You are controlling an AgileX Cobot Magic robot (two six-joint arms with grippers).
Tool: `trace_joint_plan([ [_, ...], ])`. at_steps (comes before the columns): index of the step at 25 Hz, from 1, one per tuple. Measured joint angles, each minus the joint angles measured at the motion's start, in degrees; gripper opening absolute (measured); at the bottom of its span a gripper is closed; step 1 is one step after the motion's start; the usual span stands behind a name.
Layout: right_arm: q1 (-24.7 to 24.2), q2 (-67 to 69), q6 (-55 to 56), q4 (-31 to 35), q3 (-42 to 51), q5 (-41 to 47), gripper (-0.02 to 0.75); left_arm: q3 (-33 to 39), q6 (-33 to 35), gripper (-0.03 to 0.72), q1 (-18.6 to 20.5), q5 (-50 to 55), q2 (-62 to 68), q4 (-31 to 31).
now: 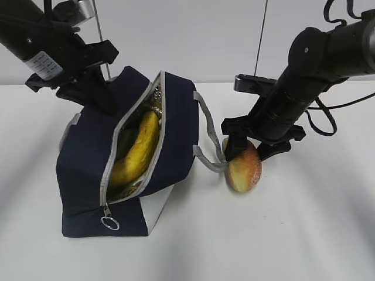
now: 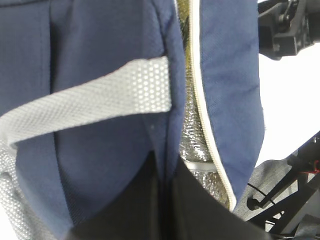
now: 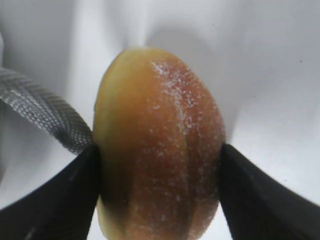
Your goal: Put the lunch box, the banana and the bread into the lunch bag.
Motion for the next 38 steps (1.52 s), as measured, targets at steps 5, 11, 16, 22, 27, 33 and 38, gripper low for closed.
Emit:
trace_joint_plan([
  [5,0.0,0.0,-0.1,-0.3,0.0,-0.2,0.524,0.0,0.0,-0.003,0.0,0.1,0.0,0.0],
  [11,0.0,0.0,-0.1,-0.6,-0.6,-0.2,0.548,0.0,0.0,-0.003,0.0,0.1,0.0,0.0],
  [16,0.0,0.0,-0.3,-0.7,-2.4,0.7,0.599,0.0,0.0,-0.003,0.0,0.1,0.0,0.1],
  [22,0.0,0.0,-0.3,-1.8,-2.6,0.8,0.605,0.0,0.0,-0.003,0.0,0.1,0.0,0.1],
  [27,-0.8,0.0,-0.3,-2.1,-2.6,0.8,0.606,0.0,0.0,-0.003,0.0,0.2,0.0,0.1],
  [33,-2.6,0.0,-0.5,-2.1,-2.6,0.9,0.606,0.0,0.0,-0.003,0.0,0.2,0.0,0.1],
  [38,-2.7,0.1,-0.6,-2.1,-2.6,0.9,0.606,0.0,0.0,-0.003,0.0,0.2,0.0,0.1],
])
